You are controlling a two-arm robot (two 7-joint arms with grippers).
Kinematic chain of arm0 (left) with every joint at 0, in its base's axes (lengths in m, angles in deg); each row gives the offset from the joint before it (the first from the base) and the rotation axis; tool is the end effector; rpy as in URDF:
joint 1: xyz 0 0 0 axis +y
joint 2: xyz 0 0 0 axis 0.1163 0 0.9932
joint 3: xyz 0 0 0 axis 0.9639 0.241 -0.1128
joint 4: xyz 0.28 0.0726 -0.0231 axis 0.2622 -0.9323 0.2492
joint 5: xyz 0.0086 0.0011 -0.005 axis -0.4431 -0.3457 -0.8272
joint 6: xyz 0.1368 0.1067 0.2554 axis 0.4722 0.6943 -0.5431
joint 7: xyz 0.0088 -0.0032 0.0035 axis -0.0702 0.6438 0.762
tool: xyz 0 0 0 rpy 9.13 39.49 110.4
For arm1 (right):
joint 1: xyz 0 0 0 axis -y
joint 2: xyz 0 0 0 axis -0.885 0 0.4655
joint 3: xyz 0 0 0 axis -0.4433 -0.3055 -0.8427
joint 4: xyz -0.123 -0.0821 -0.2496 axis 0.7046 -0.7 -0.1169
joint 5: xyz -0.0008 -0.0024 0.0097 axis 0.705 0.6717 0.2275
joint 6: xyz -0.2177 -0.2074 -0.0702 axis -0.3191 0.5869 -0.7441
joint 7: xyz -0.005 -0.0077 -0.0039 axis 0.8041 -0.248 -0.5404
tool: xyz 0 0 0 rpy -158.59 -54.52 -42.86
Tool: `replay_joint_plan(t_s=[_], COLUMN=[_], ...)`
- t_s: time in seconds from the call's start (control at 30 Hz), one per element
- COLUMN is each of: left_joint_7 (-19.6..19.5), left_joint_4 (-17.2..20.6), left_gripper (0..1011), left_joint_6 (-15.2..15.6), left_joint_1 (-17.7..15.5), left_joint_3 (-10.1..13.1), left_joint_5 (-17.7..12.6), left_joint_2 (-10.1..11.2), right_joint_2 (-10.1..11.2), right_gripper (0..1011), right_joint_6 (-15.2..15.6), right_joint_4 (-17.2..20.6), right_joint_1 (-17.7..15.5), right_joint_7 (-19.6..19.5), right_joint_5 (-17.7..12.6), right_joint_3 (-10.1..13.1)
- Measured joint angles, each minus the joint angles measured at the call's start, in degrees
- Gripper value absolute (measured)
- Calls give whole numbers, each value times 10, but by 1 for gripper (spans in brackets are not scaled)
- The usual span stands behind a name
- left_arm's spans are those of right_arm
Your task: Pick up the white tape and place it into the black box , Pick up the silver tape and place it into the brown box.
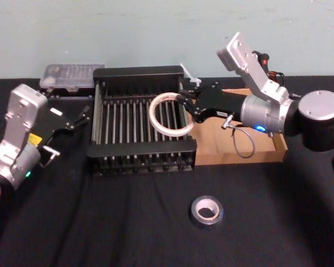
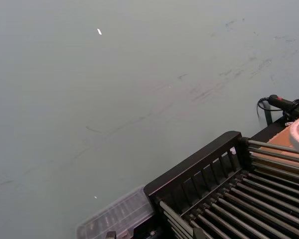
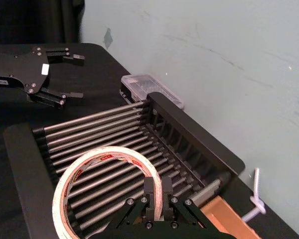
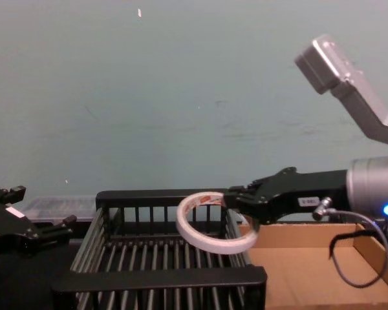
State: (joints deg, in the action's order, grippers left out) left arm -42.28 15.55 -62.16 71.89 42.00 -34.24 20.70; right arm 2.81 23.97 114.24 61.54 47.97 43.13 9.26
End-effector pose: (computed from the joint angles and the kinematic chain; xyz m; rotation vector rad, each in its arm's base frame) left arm 0.3581 0.0827 -0.3023 0.3045 -0.2849 1.2480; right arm 0.4586 0.0120 -0.2289 -0.3544 -0.1162 -0.6160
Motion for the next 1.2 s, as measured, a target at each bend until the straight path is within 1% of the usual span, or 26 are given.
replay_joint_plan(t_s=[0.13, 0.23, 0.27, 0.37, 0.57, 1.07, 1.13, 1.2], left_joint_7=[0, 0, 0, 0, 0, 0, 0, 0], left_joint_4=[0, 0, 0, 0, 0, 0, 0, 0], left_gripper=[1001, 1001, 1001, 1001, 1002, 1001, 1001, 1001], left_joint_6=[0, 0, 0, 0, 0, 0, 0, 0], left_joint_1=[0, 0, 0, 0, 0, 0, 0, 0], left_joint_3=[0, 0, 0, 0, 0, 0, 0, 0], left_joint_5=[0, 0, 0, 0, 0, 0, 0, 0], left_joint_2=[0, 0, 0, 0, 0, 0, 0, 0], right_joint_2=[-12, -24, -24, -35, -46, -45, -45, -45], right_gripper=[95, 95, 95, 95, 95, 95, 105, 144], right_joint_6=[-6, -10, -10, -14, -20, -19, -19, -19], right_joint_4=[-19, -40, -40, -62, -84, -81, -80, -80], right_joint_1=[15, 29, 29, 41, 52, 51, 50, 50], right_joint_7=[5, 8, 8, 10, 10, 10, 10, 10], right_joint_5=[4, 7, 7, 11, 14, 14, 14, 14], right_joint_3=[-8, -15, -15, -20, -23, -23, -23, -23])
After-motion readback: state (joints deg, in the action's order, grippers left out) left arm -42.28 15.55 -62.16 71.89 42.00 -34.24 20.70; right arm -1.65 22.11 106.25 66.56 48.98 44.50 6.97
